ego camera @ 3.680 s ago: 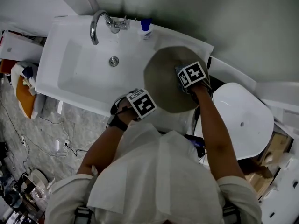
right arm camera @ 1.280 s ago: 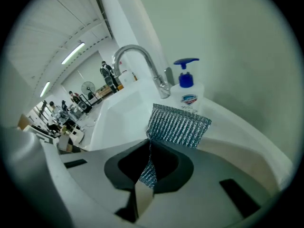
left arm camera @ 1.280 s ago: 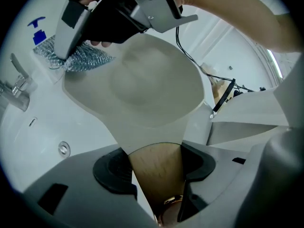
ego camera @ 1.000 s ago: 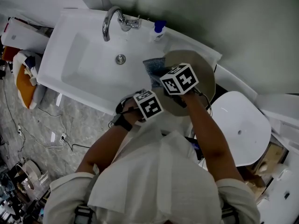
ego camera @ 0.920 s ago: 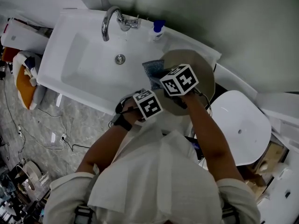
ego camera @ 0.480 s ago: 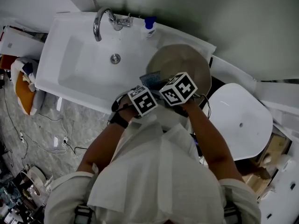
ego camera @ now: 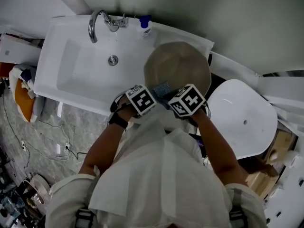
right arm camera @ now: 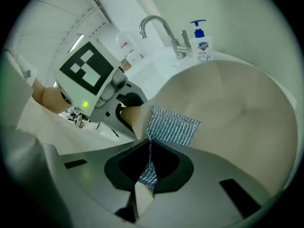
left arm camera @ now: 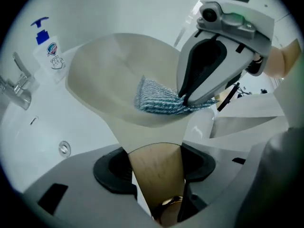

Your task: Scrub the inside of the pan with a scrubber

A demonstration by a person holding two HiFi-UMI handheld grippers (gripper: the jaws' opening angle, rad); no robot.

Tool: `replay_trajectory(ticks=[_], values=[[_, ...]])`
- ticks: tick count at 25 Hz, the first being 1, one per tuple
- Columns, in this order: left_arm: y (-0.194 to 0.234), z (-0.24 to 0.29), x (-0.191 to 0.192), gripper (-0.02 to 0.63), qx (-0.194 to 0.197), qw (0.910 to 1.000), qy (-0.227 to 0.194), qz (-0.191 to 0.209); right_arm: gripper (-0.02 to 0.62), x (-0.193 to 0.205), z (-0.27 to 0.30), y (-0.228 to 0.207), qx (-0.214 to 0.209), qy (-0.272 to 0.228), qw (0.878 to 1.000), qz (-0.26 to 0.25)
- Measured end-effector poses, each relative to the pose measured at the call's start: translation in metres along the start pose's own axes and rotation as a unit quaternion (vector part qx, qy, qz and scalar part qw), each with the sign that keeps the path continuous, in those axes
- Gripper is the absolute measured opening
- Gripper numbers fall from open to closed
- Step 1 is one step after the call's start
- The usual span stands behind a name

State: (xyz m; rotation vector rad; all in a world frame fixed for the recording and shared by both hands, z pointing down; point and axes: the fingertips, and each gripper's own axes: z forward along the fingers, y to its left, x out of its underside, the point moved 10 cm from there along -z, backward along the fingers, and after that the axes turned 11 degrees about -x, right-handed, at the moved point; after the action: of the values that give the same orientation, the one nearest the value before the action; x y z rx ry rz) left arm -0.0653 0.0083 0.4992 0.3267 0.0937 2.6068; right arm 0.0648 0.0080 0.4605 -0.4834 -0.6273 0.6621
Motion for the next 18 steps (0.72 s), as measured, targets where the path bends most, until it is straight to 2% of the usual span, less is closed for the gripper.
replay_trajectory(ticks=[7,11,13,18], values=[[-0.002,-0.001,0.001,0.261,-0.003,1.0,0.005,-0.004,0.018,0.031,-0.02,0.012,0.034,-0.012,0.999,0.019],[-0.002,-0.002,0.0,0.261,-0.004,1.0,0.003,-0.003,0.018,0.023,-0.015,0.016,0.009,-0.08,0.995,0.054],[-0.002,-0.001,0.0,0.261,-0.004,1.0,0.007,-0.003,0.018,0.019,-0.011,0.021,0.013,-0.102,0.993,0.053],[-0.002,-0.004,0.0,0.261,-0.005,1.0,0.005,-0.003,0.018,0.037,-0.021,0.03,0.036,-0.074,0.996,0.026]])
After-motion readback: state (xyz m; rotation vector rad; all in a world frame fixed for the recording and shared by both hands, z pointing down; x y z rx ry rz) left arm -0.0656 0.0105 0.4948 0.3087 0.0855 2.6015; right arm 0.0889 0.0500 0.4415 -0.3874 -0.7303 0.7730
